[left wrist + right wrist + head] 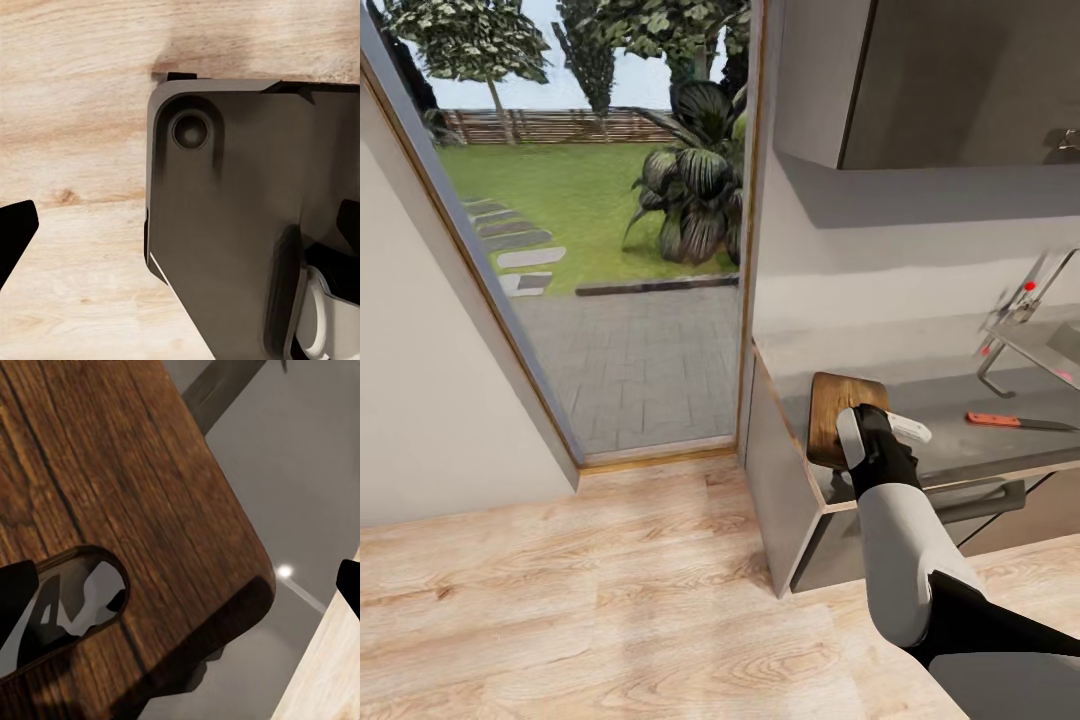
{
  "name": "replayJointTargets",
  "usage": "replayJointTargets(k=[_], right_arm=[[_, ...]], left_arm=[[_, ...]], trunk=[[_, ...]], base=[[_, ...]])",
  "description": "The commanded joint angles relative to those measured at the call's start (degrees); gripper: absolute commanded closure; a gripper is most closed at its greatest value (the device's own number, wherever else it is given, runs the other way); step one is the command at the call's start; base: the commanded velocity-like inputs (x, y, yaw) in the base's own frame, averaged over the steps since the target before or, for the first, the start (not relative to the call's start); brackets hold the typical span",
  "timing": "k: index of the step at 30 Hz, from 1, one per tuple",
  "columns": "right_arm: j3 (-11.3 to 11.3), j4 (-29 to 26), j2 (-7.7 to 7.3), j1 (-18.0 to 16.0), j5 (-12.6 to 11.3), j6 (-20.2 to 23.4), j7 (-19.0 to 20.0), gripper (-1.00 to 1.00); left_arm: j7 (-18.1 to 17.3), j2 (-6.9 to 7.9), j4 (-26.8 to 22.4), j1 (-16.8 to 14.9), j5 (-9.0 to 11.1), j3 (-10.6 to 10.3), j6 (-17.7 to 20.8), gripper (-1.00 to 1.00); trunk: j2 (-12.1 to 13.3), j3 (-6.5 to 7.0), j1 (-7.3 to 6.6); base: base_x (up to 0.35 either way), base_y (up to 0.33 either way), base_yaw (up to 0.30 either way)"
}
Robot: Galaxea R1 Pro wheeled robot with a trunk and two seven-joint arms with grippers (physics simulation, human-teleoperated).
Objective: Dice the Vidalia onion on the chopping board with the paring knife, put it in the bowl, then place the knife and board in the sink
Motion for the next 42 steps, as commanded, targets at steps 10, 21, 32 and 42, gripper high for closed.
replayJointTargets(k=[10, 21, 32, 42], right_arm=[[-0.13, -0.15, -0.24, -0.05, -0.52, 0.43, -0.03, -1.0], [-0.13, -0.09, -1.4, -0.05, -0.42, 0.76, 4.84, -1.0], [-0.21, 0.52, -4.34, 0.03, -0.16, 3.03, 12.55, -1.0], [-0.22, 0.64, -4.51, 0.03, -0.15, 3.13, 12.9, -1.0]], left_arm=[[0.0, -0.01, 0.04, -0.02, 0.1, 0.09, -0.14, -1.0], [0.0, -0.01, 0.04, -0.02, 0.1, 0.09, -0.14, -1.0], [0.0, -0.05, 0.04, -0.02, 0.1, 0.09, -0.14, -1.0], [0.0, -0.04, 0.04, -0.02, 0.1, 0.09, -0.14, -1.0]], trunk=[[-0.1, -0.1, 0.03], [-0.1, -0.1, 0.03], [-0.1, -0.1, 0.03], [-0.1, -0.1, 0.03]], base=[[0.0, 0.0, 0.0], [0.0, 0.0, 0.0], [0.0, 0.0, 0.0], [0.0, 0.0, 0.0]])
